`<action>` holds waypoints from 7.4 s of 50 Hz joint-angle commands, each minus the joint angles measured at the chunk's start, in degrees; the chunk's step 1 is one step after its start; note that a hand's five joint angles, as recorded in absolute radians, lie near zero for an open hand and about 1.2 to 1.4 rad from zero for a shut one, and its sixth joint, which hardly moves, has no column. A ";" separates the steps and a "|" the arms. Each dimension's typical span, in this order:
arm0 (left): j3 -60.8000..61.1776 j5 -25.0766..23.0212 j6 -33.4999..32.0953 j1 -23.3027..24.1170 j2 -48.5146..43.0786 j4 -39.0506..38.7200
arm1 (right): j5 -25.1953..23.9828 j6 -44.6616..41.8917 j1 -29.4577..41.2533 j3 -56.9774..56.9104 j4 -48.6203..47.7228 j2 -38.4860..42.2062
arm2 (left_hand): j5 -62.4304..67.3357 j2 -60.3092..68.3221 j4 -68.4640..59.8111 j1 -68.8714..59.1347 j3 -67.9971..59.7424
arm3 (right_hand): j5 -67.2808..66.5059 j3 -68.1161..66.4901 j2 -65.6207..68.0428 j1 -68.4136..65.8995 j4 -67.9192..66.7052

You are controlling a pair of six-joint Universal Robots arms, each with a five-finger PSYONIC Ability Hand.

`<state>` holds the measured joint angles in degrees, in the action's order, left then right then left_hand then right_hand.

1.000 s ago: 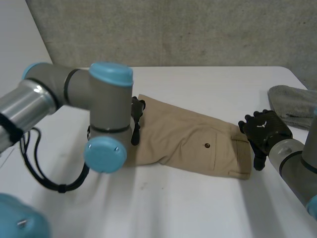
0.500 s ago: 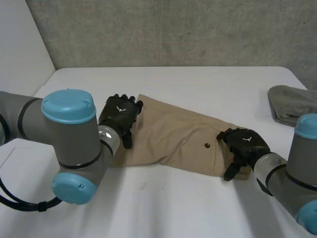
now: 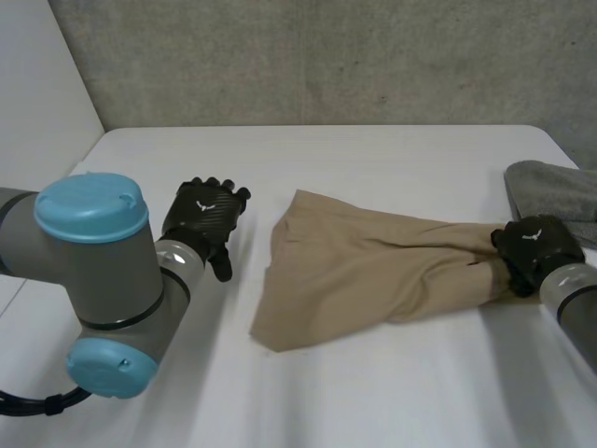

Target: Fold the laundry.

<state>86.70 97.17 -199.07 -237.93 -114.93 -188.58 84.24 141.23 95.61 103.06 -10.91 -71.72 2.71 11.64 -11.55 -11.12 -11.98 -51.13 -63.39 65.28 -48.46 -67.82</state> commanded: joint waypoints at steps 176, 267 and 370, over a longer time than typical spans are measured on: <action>8.05 -0.05 14.32 2.56 10.87 -1.44 | 2.33 14.16 26.91 -20.44 -12.46 23.91 | -2.50 -1.43 1.34 0.91 1.77 | 35.61 37.87 -39.76 22.94 42.30; 8.58 -0.05 14.32 2.21 11.05 -3.11 | -18.93 6.25 -19.48 -62.63 -0.25 39.02 | -2.67 -1.59 1.51 1.07 1.93 | -18.87 -16.61 14.72 -31.54 -12.18; 4.45 0.04 13.97 -4.29 19.84 -1.01 | 4.88 24.79 15.22 -6.55 -1.30 -12.74 | -2.71 -1.64 1.55 1.12 1.98 | 51.13 53.39 -55.28 38.46 57.82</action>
<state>91.12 97.21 -185.08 -241.41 -94.93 -190.89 86.05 166.58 111.40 97.11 -12.06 -84.42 2.71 11.59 -11.56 -11.11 -11.98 -3.43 -12.14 12.31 -11.53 -13.16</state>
